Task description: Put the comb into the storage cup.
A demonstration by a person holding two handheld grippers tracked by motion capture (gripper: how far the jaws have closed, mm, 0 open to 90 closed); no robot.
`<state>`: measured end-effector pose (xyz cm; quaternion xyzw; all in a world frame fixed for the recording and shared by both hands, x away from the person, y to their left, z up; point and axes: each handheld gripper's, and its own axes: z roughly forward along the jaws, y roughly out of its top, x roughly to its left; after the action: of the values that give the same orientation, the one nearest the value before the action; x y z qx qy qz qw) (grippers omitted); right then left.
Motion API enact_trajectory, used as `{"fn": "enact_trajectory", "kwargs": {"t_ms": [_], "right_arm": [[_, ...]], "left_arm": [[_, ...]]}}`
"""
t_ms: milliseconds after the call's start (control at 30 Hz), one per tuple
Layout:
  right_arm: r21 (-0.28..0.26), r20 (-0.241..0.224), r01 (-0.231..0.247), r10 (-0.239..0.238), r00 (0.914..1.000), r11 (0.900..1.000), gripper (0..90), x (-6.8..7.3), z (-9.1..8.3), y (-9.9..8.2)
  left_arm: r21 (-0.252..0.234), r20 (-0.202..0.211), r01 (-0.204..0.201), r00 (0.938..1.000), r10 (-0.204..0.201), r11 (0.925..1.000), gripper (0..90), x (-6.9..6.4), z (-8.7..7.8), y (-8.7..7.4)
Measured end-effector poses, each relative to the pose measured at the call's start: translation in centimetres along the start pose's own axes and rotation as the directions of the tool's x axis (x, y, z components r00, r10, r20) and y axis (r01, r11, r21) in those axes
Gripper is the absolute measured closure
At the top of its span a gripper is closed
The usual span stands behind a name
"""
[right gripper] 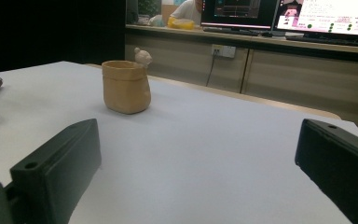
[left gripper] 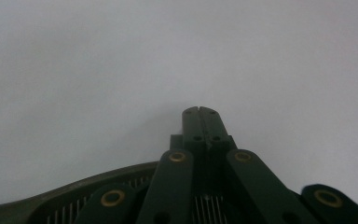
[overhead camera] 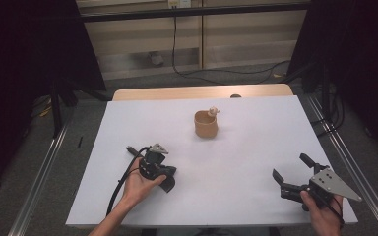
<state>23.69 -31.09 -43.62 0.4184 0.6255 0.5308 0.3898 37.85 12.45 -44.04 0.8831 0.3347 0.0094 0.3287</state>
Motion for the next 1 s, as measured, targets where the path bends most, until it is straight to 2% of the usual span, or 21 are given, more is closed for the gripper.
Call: {"fn": "enact_trajectory", "kwargs": {"t_ms": [467, 533, 600, 667, 700, 800, 833, 1000], "right_arm": [[0.0, 0.001, 0.003, -0.003, 1.0, 1.0, 0.0, 0.03, 0.01, -0.01], [0.002, -0.002, 0.003, -0.003, 1.0, 1.0, 0.0, 0.02, -0.01, 0.0], [-0.001, -0.003, 0.002, -0.002, 1.0, 1.0, 0.0, 0.04, -0.01, -0.01], [-0.002, -0.003, 0.002, -0.002, 1.0, 1.0, 0.0, 0.03, -0.02, -0.01], [-0.003, -0.003, 0.002, -0.003, 1.0, 1.0, 0.0, 0.01, -0.01, -0.01], [-0.004, -0.001, 0.002, -0.002, 1.0, 1.0, 0.0, 0.01, -0.03, 0.0], [-0.004, -0.001, 0.001, -0.001, 1.0, 1.0, 0.0, 0.01, -0.04, 0.0], [-0.004, 0.0, 0.001, -0.001, 1.0, 1.0, 0.0, 0.0, -0.01, 0.0]], "left_arm": [[0.006, 0.006, -0.003, 1.0, 0.003, 1.0, 90.0, -0.17, -0.23, -0.25], [0.008, 0.007, -0.021, 0.9998, 0.021, 0.9998, 90.0, -0.19, -0.29, -0.34], [-0.001, 0.009, -0.008, 0.9999, 0.008, 1.0, 90.0, -0.26, -0.3, -0.44], [0.006, 0.011, -0.014, 0.9998, 0.014, 0.9999, 90.0, -0.16, -0.41, -0.5], [0.0, 0.012, 0.001, 0.9999, -0.001, 1.0, 90.0, -0.22, -0.4, -0.56], [0.009, 0.015, -0.012, 0.9998, 0.012, 0.9999, 90.0, -0.16, -0.54, -0.65], [0.005, 0.015, 0.0, 0.9999, 0.0, 1.0, 90.0, -0.22, -0.55, -0.71], [0.008, 0.019, -0.004, 0.9998, 0.003, 1.0, 90.0, -0.18, -0.69, -0.88]]}}
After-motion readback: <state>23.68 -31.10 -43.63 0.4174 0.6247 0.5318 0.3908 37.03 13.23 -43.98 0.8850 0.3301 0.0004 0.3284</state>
